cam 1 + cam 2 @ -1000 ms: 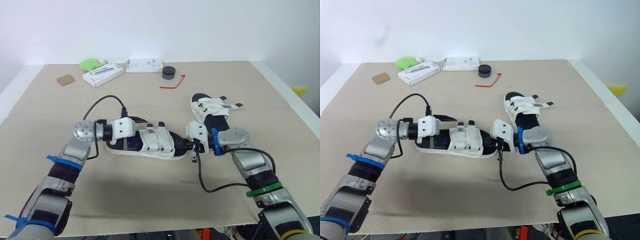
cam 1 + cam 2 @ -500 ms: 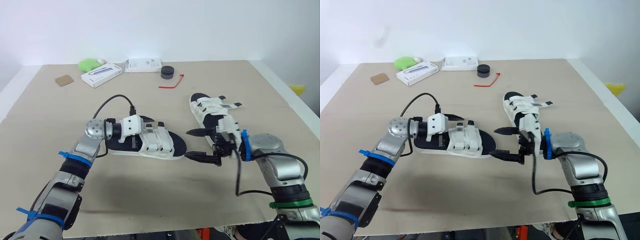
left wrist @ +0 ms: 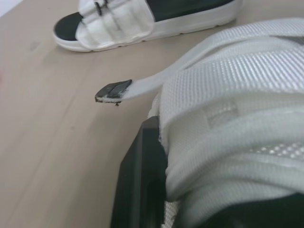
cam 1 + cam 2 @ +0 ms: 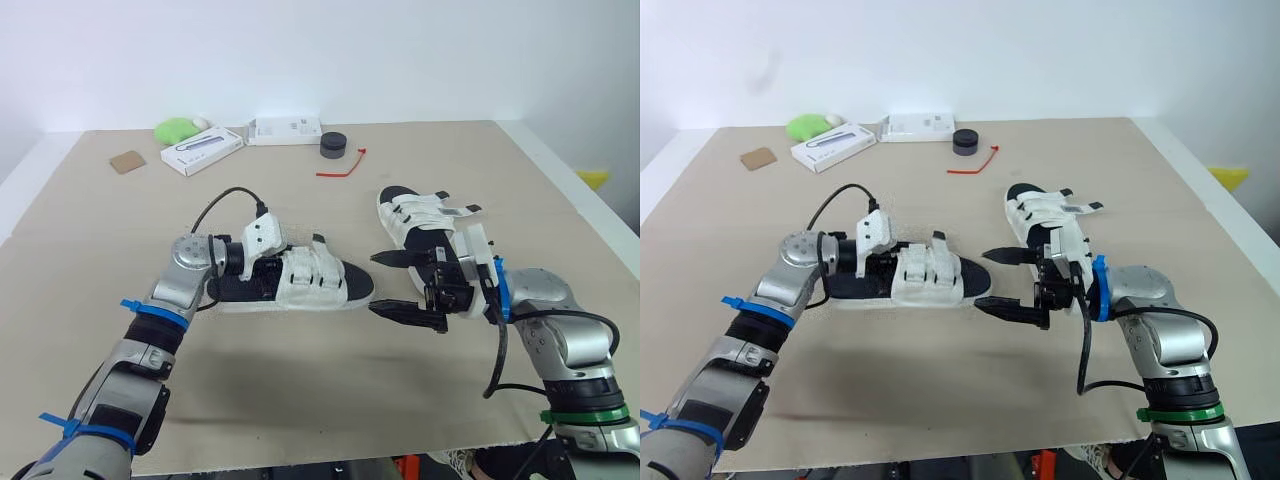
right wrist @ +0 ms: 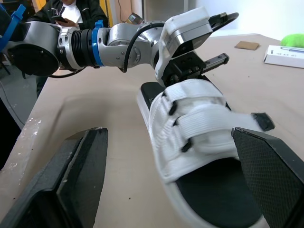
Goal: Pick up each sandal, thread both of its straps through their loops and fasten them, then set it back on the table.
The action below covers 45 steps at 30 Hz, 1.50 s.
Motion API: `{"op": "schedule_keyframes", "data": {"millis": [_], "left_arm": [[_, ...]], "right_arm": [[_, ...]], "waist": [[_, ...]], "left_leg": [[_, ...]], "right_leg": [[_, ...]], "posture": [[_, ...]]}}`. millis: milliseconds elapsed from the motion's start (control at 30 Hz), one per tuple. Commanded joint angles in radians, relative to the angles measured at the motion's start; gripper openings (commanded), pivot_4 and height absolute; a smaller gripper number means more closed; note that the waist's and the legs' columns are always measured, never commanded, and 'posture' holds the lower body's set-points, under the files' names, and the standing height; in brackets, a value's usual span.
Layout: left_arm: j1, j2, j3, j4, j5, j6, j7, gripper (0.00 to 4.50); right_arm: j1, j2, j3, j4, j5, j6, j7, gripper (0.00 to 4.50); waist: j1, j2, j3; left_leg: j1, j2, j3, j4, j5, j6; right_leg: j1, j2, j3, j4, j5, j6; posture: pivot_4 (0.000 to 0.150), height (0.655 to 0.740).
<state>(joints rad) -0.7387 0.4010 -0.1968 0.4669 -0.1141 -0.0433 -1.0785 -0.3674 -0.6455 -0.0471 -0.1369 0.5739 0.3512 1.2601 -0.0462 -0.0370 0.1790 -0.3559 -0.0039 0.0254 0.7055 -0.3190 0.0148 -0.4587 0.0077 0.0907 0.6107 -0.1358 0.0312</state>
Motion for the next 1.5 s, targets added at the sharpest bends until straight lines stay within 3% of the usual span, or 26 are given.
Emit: {"op": "schedule_keyframes", "data": {"millis": [33,167,367,533,833,1033,1367,1500], "left_arm": [[-0.04,0.004,0.046,-0.011,0.033,-0.001,0.11,0.03],[-0.084,0.034,0.103,-0.009,0.137,0.024,0.387,0.03],[-0.095,0.07,0.119,0.014,0.252,0.107,0.615,0.03],[-0.095,0.054,0.16,0.043,0.296,0.296,0.804,0.03],[-0.124,-0.02,0.216,0.059,0.302,0.52,1.013,0.03],[-0.096,-0.056,0.27,-0.007,0.249,0.581,1.045,0.03],[0.035,-0.039,0.307,-0.305,0.156,0.709,0.927,4.47],[0.141,-0.013,0.339,-0.544,0.076,0.721,0.834,4.47]], "right_arm": [[-0.009,0.017,-0.029,-0.041,0.016,-0.015,-0.046,4.5],[-0.042,0.053,-0.048,-0.033,0.043,0.057,-0.164,4.5],[-0.088,0.059,-0.03,-0.011,0.058,0.171,-0.252,4.5],[-0.136,0.083,0.017,0.031,-0.021,0.116,-0.279,4.5],[-0.161,0.114,0.062,0.06,-0.076,0.058,-0.262,4.5],[-0.171,0.12,0.075,0.081,-0.098,0.029,-0.246,4.5],[-0.182,0.12,0.085,0.125,-0.144,-0.019,-0.217,4.5],[-0.152,0.107,0.086,0.127,-0.184,-0.073,-0.209,4.5]], "waist": [[0.0,0.0,0.0],[0.0,0.0,0.0],[0.0,0.0,0.0],[0.001,0.0,0.0],[0.003,0.0,0.0],[0.002,0.0,0.0],[0.003,0.0,0.0],[0.002,0.0,0.0]], "left_leg": [[0.0,0.0,0.0,0.0,0.0,0.0],[0.0,0.0,0.0,0.0,0.0,0.0],[0.002,0.001,0.001,0.0,0.0,0.0],[-0.001,-0.001,0.0,0.0,-0.001,0.001],[-0.005,-0.005,-0.004,0.0,-0.003,0.002],[-0.005,-0.006,-0.004,0.0,-0.003,0.001],[-0.005,-0.006,-0.005,0.0,-0.003,0.001],[-0.005,-0.006,-0.006,0.0,-0.003,0.001]], "right_leg": [[0.0,0.0,0.0,0.0,0.0,0.0],[0.0,0.001,0.001,0.0,0.001,0.0],[-0.001,0.001,0.001,0.0,0.002,-0.002],[-0.003,-0.004,-0.001,-0.001,0.004,-0.003],[-0.005,-0.014,-0.011,0.001,0.005,-0.003],[-0.005,-0.014,-0.012,0.0,0.005,-0.003],[-0.005,-0.015,-0.012,0.001,0.005,-0.003],[-0.005,-0.015,-0.012,0.001,0.005,-0.003]], "posture": [[0.15,0.74],[0.15,0.74],[0.15,0.74],[0.15,0.74],[0.15,0.74],[0.15,0.74],[0.15,0.74],[0.15,0.74]]}}
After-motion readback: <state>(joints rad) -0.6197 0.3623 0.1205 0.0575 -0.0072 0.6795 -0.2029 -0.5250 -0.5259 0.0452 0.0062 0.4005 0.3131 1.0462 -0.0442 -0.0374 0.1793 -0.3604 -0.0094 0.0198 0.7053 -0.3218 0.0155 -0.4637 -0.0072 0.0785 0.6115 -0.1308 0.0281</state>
